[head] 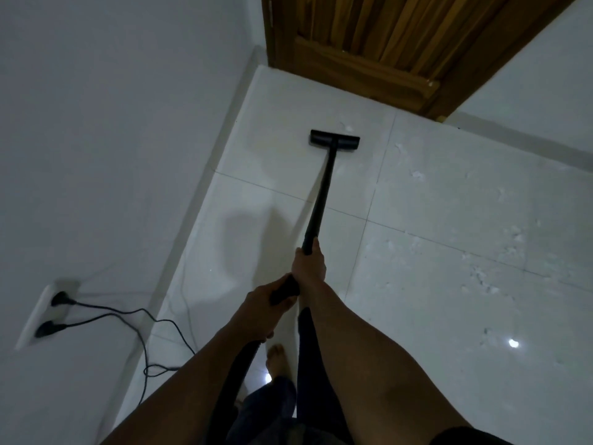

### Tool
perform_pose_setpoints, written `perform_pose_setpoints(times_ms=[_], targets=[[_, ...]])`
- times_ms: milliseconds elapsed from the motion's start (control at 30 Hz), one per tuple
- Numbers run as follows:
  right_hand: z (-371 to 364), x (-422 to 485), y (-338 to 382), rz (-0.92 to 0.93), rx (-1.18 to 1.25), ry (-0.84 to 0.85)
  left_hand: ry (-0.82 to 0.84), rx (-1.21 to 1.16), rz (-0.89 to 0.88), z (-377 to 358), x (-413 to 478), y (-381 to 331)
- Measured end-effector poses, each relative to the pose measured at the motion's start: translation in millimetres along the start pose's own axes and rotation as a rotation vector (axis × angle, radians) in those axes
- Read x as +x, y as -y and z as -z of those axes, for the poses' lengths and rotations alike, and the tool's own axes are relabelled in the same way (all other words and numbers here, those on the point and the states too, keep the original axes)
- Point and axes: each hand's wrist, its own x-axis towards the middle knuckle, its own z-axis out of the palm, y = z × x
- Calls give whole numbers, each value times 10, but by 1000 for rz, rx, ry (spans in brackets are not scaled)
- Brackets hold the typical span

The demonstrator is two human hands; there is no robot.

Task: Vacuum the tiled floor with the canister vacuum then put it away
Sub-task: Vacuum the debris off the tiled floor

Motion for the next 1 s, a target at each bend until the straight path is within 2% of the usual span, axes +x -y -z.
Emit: perform_pose_setpoints(times_ms=[133,233,433,633,1000], targets=[[-197,50,-510,-39,-40,-17,62,47,14,-103,-211,152],[-227,86,-635,-41,-30,-24,74,36,13,-138,-261,169],[27,78,-288,-26,9,-2,90,33,21,-112,-5,12],[228,611,138,10,74,24,75,1,5,-47,553,-317],[440,1394,822,-82,141,47,45,3,7,79,1481,-796]])
